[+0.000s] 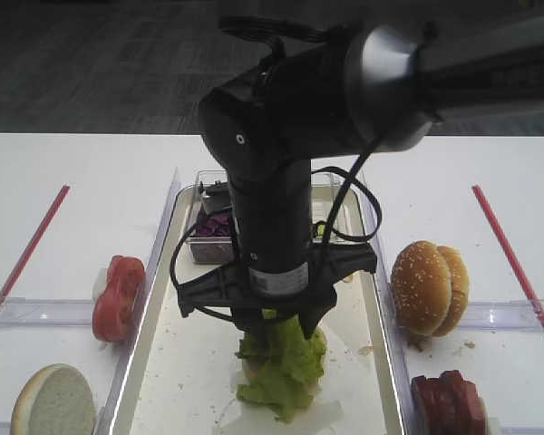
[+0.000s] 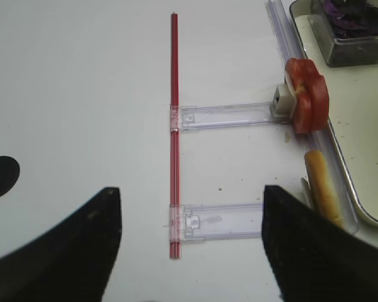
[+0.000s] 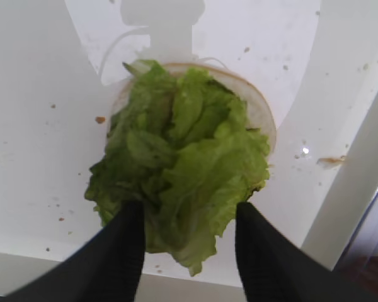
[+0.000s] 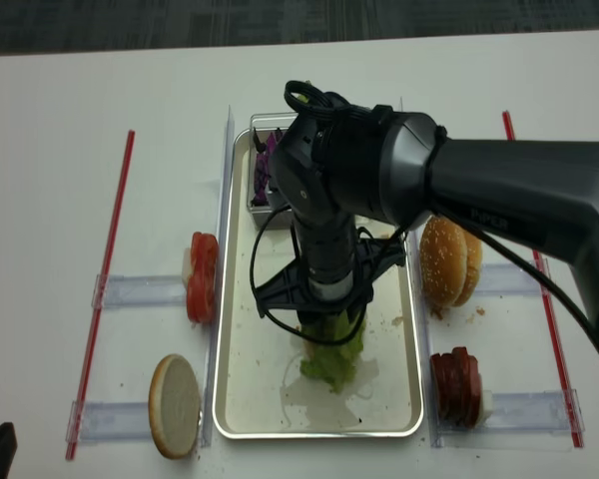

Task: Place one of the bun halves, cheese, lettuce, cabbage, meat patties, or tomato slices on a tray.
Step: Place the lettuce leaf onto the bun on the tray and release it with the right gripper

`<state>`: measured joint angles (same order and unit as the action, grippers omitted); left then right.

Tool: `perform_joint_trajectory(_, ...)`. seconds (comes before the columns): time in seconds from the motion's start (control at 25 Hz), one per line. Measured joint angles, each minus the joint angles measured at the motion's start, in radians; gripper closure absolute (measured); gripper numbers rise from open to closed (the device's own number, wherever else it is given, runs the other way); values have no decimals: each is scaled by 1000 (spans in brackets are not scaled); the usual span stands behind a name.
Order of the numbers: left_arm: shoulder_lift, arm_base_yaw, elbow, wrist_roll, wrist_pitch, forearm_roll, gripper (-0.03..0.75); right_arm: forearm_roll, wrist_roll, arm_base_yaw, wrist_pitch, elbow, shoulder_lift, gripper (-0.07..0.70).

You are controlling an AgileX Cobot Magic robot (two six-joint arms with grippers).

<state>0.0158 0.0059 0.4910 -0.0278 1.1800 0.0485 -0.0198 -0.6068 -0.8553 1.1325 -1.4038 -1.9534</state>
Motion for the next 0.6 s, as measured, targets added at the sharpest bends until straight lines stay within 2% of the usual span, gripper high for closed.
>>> perform_joint_trajectory(0.36,0,0,0,0,0,0,277,20,-4,0,0,0,31,86)
perform_joint_trajectory(0.6,0,0,0,0,0,0,277,13,-8,0,2,0,31,55)
